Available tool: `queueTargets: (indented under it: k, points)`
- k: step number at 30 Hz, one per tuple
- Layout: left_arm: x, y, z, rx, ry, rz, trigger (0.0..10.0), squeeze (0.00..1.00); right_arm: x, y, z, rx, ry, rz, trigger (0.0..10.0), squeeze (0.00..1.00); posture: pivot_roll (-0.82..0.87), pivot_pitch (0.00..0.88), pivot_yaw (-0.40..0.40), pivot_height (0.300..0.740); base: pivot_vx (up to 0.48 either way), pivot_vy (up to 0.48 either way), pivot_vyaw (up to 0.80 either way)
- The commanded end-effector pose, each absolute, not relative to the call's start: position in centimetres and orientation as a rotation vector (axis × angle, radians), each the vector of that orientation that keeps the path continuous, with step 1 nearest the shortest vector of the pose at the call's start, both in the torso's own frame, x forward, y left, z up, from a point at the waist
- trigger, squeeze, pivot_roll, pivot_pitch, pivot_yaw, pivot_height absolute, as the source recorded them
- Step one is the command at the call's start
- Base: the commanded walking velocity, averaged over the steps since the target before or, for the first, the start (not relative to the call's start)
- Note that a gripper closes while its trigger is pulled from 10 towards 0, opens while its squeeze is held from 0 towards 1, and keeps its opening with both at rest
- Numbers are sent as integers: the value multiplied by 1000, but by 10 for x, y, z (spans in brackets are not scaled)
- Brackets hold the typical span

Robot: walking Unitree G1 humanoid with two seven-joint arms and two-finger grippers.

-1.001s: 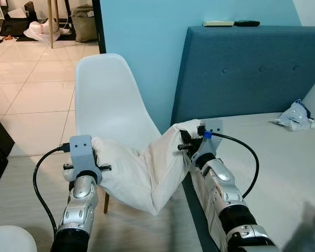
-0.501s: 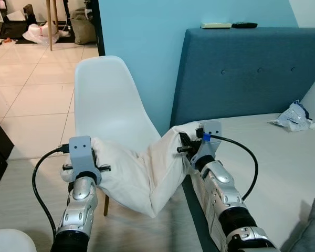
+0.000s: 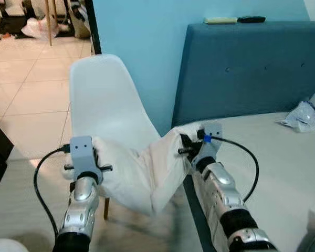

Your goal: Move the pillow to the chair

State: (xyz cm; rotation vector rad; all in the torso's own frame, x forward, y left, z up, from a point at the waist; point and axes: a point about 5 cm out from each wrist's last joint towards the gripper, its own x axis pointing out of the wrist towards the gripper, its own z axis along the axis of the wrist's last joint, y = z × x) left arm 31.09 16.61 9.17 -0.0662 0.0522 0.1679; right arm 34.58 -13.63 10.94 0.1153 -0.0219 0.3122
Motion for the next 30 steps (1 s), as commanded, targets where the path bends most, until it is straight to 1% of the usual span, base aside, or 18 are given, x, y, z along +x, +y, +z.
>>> queueTargets:
  k: [1,14,17,26,29,30]
  points:
    - [310,165,100,-63,-2,155,10000,0,347,-126,121,112,-80,350,10000,0,14,35,-21,740,315,0,0]
    - [310,166,101,-71,-6,156,10000,0,349,-125,122,113,-74,363,10000,0,18,37,-29,740,313,0,0]
    - [309,167,100,-71,-6,160,10000,0,349,-122,123,43,-84,385,10000,0,19,38,-30,740,311,0,0]
    - [306,170,99,-72,-1,173,10000,0,348,-117,120,51,-63,413,10000,0,26,46,-36,740,308,0,776]
    - [306,170,98,-71,1,175,10000,0,349,-119,120,107,-60,389,10000,0,26,47,-35,740,303,0,0]
    - [306,170,98,-70,3,174,10000,0,349,-120,120,97,-62,385,10000,0,25,47,-31,740,300,0,0]
